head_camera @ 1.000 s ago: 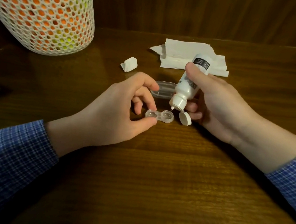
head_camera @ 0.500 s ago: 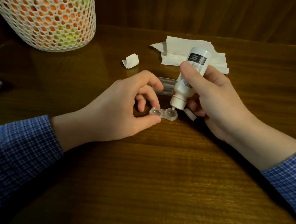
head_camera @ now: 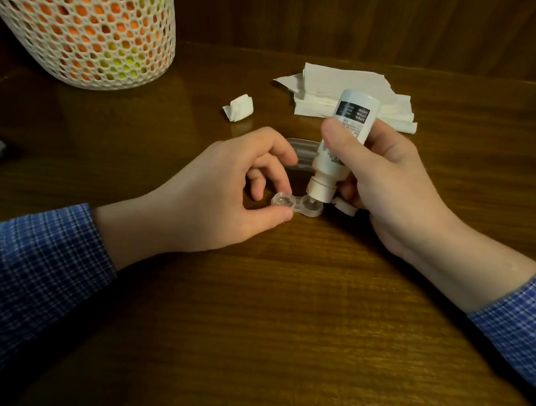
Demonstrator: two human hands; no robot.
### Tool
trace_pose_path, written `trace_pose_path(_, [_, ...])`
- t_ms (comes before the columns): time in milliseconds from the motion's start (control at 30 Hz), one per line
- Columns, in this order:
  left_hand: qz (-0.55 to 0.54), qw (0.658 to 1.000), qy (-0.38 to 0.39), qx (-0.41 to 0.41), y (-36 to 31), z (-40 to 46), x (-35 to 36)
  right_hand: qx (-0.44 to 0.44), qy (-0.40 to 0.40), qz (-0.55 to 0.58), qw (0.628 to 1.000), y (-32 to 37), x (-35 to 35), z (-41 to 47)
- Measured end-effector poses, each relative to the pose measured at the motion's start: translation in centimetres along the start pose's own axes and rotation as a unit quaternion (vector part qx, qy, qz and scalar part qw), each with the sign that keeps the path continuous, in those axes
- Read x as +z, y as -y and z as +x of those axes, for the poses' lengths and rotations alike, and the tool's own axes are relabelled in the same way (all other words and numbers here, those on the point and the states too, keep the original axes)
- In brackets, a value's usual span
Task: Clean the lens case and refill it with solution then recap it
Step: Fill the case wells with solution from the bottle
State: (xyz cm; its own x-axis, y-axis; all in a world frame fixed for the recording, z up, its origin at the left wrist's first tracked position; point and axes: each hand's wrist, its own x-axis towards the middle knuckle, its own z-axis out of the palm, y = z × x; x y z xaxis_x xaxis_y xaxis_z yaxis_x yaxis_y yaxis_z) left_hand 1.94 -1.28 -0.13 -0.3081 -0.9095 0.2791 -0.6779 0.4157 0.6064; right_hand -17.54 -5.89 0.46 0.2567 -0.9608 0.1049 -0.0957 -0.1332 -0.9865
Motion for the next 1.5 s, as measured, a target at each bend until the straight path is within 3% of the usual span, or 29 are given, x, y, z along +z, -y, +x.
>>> trace_pose_path(833, [-0.006, 1.0, 0.005, -0.002, -0.1, -0.1, -0.1, 0.023, 0.001, -0.002, 1.0, 0.2, 0.0, -0.1])
trace_pose_path(1500, [-0.021, 0.999, 0.004, -0.03, 0.2, 0.1, -0.3, 0.108, -0.014, 0.064, 0.992, 1.1, -0.6, 0.2])
